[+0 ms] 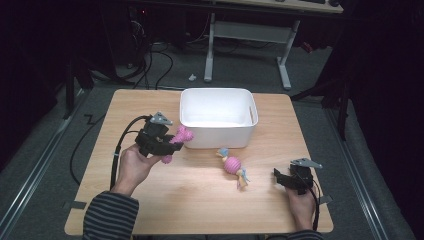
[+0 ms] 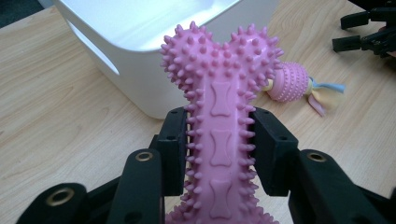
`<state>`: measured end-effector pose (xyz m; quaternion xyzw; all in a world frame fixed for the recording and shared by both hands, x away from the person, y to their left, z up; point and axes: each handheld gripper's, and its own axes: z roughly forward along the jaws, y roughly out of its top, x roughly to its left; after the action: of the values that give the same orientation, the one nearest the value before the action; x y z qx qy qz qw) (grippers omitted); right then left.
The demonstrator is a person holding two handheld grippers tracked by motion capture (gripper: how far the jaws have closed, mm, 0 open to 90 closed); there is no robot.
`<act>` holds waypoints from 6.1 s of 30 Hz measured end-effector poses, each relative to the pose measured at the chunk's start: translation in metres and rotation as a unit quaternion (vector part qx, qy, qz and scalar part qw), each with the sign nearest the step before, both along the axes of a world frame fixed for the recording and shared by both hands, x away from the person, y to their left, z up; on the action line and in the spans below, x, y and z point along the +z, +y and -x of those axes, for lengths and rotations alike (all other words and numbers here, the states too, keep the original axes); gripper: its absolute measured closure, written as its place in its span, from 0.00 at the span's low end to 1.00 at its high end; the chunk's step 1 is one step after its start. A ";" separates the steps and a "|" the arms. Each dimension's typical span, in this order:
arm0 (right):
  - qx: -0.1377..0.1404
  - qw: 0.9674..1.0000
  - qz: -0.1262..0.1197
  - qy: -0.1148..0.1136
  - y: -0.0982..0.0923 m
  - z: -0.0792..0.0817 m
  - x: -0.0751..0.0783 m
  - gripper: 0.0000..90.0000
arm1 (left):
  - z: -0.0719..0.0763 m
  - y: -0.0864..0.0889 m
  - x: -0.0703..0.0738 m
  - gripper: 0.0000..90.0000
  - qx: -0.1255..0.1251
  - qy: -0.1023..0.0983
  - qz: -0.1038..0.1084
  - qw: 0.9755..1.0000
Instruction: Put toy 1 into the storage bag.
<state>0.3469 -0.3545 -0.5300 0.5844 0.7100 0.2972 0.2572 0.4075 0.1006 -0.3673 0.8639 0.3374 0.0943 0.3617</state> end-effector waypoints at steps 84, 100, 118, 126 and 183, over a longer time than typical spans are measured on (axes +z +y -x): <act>0.002 1.000 0.001 0.001 0.001 0.000 0.000 0.32 | -0.104 -0.093 0.024 0.66 -0.018 -0.028 -0.010 0.999; 0.002 1.000 0.001 0.001 0.001 0.000 0.000 0.32 | -0.121 -0.105 0.006 0.66 -0.006 -0.022 -0.030 0.999; 0.002 1.000 0.001 0.001 0.001 0.000 0.000 0.32 | -0.126 -0.111 -0.006 0.65 -0.002 -0.023 -0.058 0.998; 0.002 1.000 0.001 0.001 0.001 0.000 0.000 0.32 | -0.126 -0.115 -0.011 0.65 -0.005 -0.022 -0.067 0.998; 0.003 1.000 0.001 0.002 0.001 0.000 0.000 0.32 | -0.088 -0.060 0.010 0.34 0.035 -0.037 -0.001 0.999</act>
<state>0.3466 -0.3533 -0.5299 0.5828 0.7121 0.2964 0.2558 0.4953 0.0405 -0.3577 0.8475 0.3541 0.1396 0.3701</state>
